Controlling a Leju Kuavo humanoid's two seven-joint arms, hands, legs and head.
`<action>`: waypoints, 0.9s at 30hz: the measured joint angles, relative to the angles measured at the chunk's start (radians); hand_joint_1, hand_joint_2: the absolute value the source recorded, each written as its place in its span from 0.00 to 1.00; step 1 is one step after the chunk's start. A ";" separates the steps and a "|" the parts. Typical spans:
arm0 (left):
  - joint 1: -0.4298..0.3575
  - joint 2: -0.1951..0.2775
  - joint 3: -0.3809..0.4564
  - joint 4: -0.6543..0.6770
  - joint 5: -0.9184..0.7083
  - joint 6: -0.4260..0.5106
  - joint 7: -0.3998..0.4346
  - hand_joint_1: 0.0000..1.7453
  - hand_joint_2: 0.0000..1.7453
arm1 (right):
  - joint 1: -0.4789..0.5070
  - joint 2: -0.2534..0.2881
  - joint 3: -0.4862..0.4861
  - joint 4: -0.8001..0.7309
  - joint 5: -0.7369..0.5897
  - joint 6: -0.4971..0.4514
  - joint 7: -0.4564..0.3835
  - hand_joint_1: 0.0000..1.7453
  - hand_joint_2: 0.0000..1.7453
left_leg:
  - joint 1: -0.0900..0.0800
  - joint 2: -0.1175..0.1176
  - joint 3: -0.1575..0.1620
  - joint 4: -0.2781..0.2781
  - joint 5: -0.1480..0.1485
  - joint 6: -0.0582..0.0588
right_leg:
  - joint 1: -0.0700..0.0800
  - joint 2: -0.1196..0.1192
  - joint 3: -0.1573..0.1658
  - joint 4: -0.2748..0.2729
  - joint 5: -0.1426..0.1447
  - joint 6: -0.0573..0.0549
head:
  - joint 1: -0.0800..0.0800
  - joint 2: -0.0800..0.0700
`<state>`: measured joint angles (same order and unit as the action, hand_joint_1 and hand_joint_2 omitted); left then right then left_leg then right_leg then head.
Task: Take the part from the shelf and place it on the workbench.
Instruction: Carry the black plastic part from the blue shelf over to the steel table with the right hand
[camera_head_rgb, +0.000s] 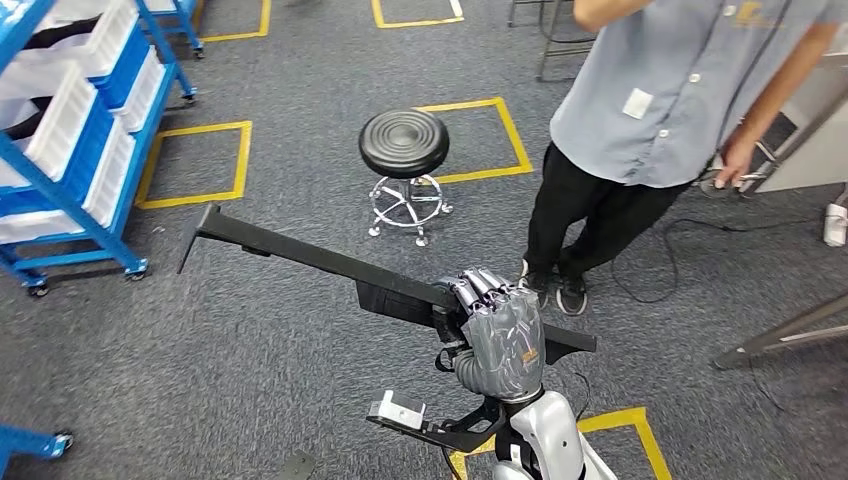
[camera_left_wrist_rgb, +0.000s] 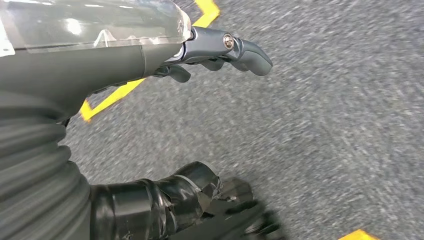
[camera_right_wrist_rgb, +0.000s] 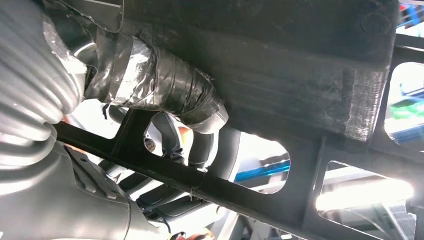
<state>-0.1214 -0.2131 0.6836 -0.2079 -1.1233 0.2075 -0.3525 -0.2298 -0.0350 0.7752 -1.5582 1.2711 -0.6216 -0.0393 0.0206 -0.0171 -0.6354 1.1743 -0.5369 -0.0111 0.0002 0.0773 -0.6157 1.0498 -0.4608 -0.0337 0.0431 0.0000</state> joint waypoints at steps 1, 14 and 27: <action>-0.001 0.000 0.000 0.000 0.000 0.000 0.000 0.00 1.00 | 0.000 0.000 0.000 0.000 0.000 0.000 0.000 1.00 1.00 | 0.001 -0.024 0.028 -0.064 0.026 0.003 | -0.001 0.011 -0.002 0.005 -0.002 0.004 | 0.001 0.000; 0.001 0.004 0.000 0.000 0.002 0.000 -0.004 0.00 1.00 | 0.006 0.002 0.003 0.002 0.000 -0.002 0.000 1.00 1.00 | -0.007 0.069 0.081 -0.163 0.047 0.044 | -0.012 -0.079 -0.117 0.217 -0.073 0.055 | 0.008 0.000; 0.003 0.002 0.000 0.000 0.001 -0.002 -0.007 0.00 1.00 | 0.004 0.005 0.005 0.002 0.000 -0.003 0.000 1.00 1.00 | -0.006 0.024 -0.031 0.104 -0.094 -0.008 | -0.003 -0.053 0.011 -0.027 0.010 -0.001 | 0.002 0.000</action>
<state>-0.1182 -0.2107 0.6840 -0.2079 -1.1219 0.2056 -0.3597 -0.2257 -0.0301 0.7801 -1.5561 1.2711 -0.6249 -0.0393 0.0141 0.0073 -0.6661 1.2784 -0.6312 -0.0187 -0.0028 0.0247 -0.6051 1.0229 -0.4505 -0.0349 0.0454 0.0000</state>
